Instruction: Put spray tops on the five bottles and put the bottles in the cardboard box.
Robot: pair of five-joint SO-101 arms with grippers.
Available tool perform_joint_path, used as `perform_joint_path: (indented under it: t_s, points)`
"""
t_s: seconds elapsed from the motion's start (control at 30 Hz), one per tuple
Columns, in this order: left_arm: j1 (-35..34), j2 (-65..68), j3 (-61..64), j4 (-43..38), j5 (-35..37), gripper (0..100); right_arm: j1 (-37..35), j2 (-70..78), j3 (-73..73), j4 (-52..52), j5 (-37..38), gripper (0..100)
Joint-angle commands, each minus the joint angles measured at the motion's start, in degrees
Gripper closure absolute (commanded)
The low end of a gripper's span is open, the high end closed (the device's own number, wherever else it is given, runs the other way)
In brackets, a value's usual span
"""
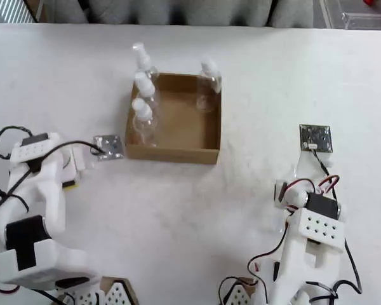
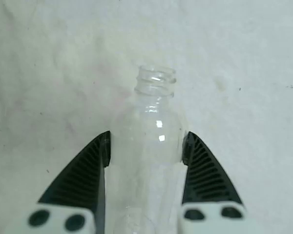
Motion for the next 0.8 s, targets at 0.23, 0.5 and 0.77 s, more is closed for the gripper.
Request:
perform_joint_path:
  t_s: [0.23,0.5,0.77]
  points:
    - [5.23,8.04,-6.59,-7.65,16.00,95,0.40,-1.45,-0.26,0.22,0.62,98.1]
    - [5.41,8.48,-18.20,6.42,18.37,95,0.40,-1.45,-0.26,0.13,0.62,98.1]
    - [5.58,5.41,-23.47,13.36,27.69,93,0.40,-1.45,-0.26,0.13,0.70,98.1]
